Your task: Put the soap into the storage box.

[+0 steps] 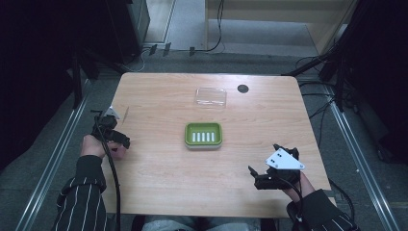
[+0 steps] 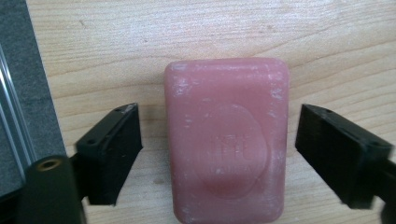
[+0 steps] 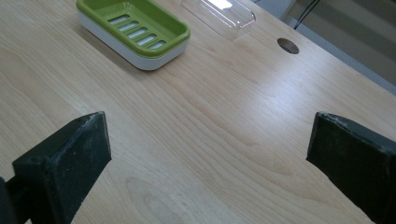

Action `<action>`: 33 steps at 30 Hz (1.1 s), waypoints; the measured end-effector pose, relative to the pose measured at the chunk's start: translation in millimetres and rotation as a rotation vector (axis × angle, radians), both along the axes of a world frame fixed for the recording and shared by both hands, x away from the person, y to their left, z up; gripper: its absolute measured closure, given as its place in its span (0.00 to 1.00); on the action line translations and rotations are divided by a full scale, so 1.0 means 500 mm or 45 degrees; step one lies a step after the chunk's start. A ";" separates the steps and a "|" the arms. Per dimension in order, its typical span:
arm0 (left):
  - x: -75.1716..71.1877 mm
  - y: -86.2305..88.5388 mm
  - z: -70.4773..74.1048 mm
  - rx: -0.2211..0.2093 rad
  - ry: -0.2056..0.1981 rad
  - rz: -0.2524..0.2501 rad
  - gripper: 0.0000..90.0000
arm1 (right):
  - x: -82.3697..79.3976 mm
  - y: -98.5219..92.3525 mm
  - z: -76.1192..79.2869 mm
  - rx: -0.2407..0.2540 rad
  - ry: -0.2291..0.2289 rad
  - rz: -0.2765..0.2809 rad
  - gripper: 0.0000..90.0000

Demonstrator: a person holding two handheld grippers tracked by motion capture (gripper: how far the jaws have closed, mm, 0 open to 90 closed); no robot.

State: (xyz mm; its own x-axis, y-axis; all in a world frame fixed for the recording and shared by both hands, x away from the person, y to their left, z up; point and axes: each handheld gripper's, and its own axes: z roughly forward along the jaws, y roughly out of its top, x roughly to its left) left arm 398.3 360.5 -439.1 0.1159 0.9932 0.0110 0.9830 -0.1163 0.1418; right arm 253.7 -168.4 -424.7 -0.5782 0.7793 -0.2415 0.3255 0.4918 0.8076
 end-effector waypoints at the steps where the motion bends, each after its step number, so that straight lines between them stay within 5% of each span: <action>1: 0.000 0.000 -0.001 -0.004 0.003 -0.001 0.25 | 0.000 0.000 0.000 0.001 0.001 0.000 0.00; 17: -0.003 -0.009 -0.010 0.026 0.041 -0.021 0.40 | -0.001 -0.002 0.001 0.013 -0.005 -0.001 0.00; 33: -0.005 -0.010 -0.012 0.041 0.026 -0.050 0.43 | -0.001 -0.001 0.001 0.010 -0.004 -0.001 0.00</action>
State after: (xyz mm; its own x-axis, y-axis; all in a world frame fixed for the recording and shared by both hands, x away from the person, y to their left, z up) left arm 395.8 355.5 -445.0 0.1550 0.9871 0.0404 0.9803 -0.1587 0.1174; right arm 253.3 -168.8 -424.3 -0.5766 0.7818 -0.2374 0.3234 0.4852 0.8124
